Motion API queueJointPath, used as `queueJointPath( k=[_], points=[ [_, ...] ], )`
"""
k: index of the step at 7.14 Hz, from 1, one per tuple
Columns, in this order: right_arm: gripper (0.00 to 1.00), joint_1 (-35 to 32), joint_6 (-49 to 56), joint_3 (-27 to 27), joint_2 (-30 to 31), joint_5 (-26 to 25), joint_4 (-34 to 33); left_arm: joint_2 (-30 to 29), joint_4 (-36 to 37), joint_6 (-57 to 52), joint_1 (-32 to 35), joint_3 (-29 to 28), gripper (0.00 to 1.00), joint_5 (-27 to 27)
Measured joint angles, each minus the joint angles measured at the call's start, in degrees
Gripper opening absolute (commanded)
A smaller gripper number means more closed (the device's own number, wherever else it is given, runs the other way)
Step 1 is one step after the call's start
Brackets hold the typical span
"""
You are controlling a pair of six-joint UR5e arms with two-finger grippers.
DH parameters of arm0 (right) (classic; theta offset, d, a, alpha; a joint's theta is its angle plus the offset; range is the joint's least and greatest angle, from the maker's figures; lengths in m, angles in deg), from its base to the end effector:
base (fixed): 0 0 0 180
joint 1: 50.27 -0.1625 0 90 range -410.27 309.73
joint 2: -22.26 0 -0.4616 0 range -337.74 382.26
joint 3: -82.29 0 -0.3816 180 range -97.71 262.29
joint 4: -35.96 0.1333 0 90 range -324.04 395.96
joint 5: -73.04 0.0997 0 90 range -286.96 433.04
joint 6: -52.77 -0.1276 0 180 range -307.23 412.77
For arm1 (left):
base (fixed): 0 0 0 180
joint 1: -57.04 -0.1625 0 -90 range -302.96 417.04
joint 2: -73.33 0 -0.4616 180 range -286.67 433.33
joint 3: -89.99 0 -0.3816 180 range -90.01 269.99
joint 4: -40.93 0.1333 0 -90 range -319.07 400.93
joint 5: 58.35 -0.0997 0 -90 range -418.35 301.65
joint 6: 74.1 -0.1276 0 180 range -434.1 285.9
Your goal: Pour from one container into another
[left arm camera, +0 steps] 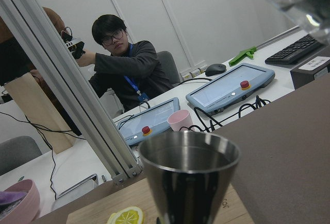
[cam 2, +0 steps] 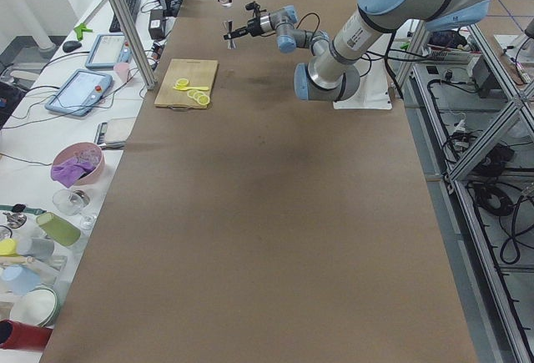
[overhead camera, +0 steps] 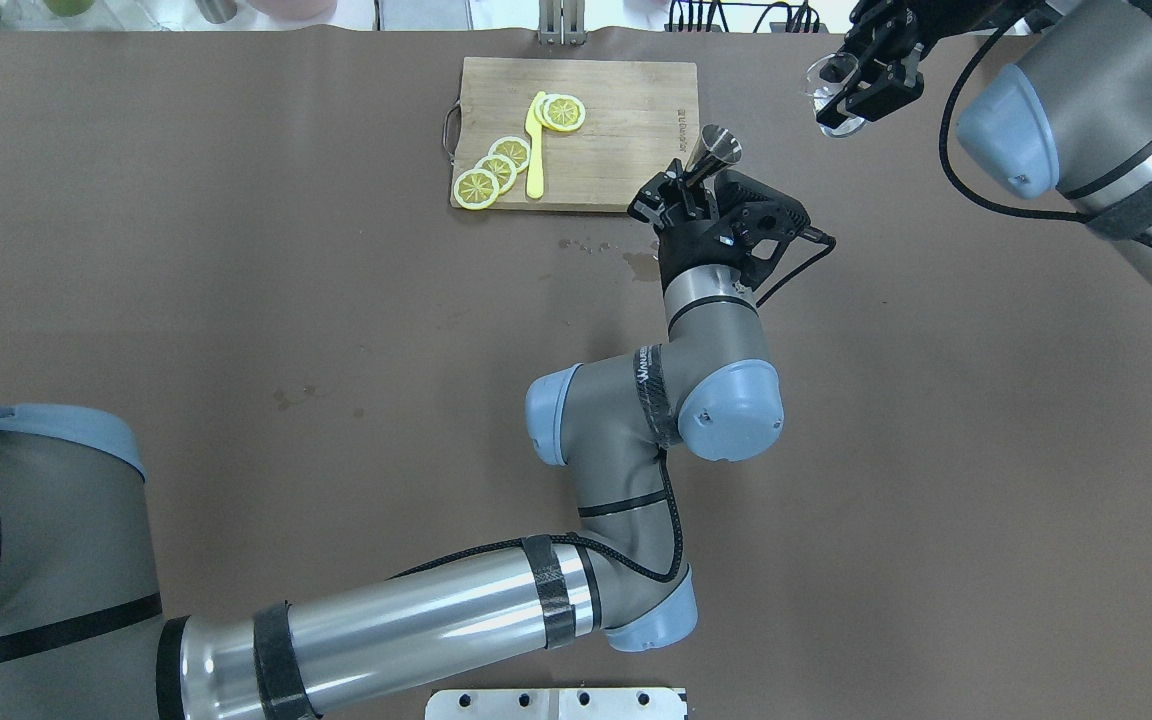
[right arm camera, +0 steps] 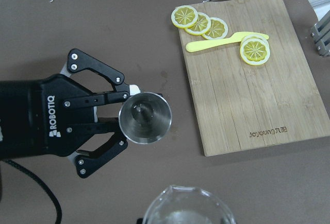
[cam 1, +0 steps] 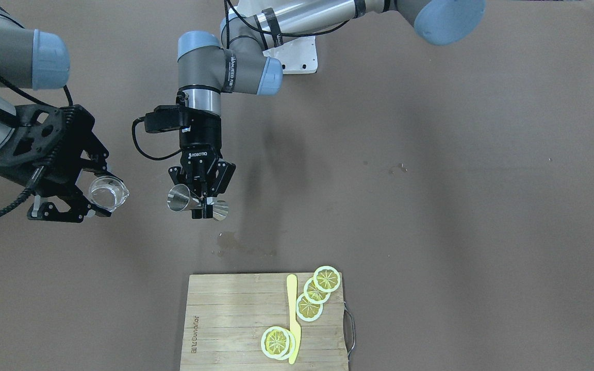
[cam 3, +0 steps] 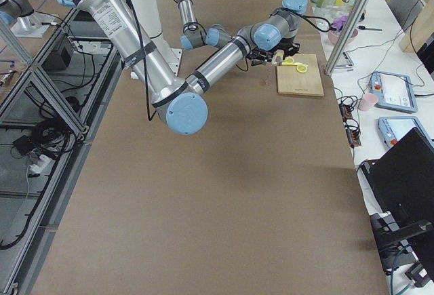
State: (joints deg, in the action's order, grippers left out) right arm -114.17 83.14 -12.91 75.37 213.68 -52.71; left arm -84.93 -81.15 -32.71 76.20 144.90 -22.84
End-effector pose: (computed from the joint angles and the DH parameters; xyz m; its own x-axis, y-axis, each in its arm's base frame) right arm -0.2717 -0.6334 0.2661 0.1281 -0.9823 0.1370 0.4454 0.1804 0.8770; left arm 0.7319 -0.5054 0.0652 0.9284 0.1388 -0.3448 0.2911 0.3054 0.9066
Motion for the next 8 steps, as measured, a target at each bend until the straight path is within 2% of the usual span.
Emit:
queueJointPath(
  k=[8],
  points=[
    [0.00,1.20,1.83,-0.58,-4.18,-3.00,-7.39,-1.51,0.00,-1.57,0.00,-1.39,0.00,0.00]
  ],
)
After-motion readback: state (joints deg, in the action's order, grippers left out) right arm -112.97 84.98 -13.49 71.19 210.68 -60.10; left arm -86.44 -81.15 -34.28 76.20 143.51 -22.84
